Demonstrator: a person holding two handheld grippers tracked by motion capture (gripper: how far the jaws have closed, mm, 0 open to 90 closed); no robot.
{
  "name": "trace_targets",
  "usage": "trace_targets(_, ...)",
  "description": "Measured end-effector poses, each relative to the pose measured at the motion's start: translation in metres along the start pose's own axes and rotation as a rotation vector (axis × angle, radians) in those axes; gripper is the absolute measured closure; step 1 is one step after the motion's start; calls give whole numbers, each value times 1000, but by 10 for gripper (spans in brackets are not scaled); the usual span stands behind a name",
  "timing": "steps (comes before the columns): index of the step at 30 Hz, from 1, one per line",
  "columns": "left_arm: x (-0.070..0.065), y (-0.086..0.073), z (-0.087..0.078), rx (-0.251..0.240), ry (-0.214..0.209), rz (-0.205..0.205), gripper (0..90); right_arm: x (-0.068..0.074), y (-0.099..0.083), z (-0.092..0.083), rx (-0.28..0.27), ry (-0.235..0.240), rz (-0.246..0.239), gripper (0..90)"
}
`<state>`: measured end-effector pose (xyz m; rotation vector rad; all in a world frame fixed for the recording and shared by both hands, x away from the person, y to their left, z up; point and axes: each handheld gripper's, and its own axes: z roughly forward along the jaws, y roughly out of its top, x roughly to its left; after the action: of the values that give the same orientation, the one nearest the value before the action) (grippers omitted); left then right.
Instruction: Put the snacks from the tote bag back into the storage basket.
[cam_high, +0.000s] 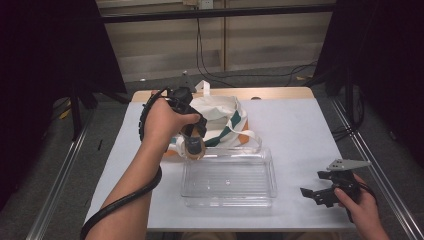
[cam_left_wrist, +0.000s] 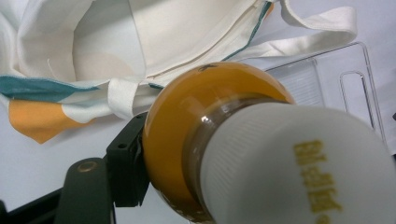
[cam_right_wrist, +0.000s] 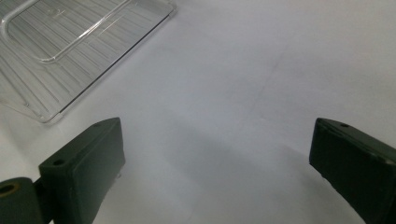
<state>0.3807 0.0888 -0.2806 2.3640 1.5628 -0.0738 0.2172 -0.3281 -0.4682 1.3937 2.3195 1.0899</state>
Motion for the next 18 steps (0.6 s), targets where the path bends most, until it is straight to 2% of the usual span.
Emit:
trace_targets(4, 2, -2, 3, 10, -3, -11, 303, 0, 0, 0, 0, -1, 2, 29)
trace_targets(10, 4, -3, 3, 19, 5, 1, 303, 0, 0, 0, 2, -1, 4, 29)
trace_targets(18, 2, -4, 3, 20, -4, 6, 303, 0, 0, 1, 3, 2, 0, 29)
